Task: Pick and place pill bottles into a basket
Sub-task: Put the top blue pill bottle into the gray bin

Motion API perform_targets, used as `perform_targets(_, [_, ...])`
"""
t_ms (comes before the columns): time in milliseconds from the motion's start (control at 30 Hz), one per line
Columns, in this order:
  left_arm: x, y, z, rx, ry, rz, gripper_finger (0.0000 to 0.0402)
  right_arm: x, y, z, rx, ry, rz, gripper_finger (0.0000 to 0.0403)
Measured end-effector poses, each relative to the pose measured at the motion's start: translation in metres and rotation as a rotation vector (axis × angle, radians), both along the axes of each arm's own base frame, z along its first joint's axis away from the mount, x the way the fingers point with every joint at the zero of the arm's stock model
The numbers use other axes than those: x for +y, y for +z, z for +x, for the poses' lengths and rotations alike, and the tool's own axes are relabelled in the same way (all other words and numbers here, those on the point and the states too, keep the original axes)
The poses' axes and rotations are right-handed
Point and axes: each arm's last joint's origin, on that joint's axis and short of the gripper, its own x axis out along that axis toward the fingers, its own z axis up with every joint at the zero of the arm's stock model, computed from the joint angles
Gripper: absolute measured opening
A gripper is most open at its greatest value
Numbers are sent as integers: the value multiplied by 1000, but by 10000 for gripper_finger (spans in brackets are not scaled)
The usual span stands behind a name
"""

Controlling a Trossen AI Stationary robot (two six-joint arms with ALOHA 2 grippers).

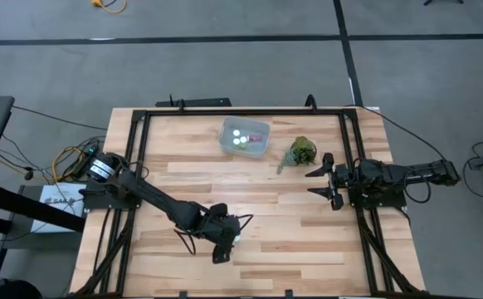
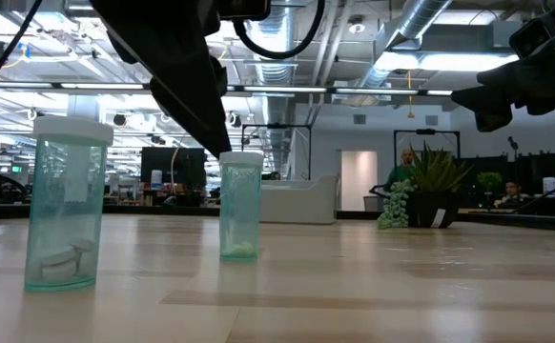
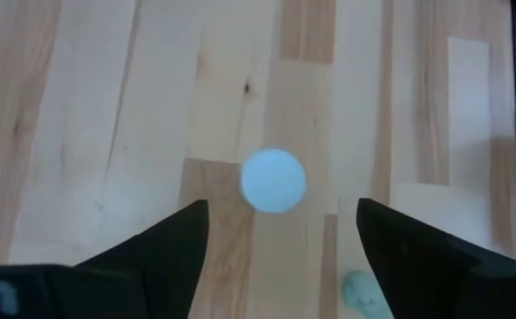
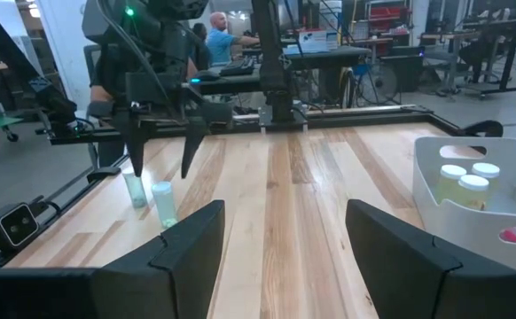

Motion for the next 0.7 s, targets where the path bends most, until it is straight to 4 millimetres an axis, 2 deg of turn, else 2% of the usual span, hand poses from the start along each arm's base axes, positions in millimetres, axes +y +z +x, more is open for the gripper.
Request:
perform_targets(167, [3, -5, 0, -7, 8, 1, 279, 0, 0, 0, 0, 0, 0, 230])
perform_targets(467, [5, -27, -4, -89, 4, -36, 280, 0, 0, 0, 0, 0, 0, 230])
perform_targets(700, [9, -33, -1, -134, -29, 1, 280, 0, 0, 0, 0, 0, 0, 230])
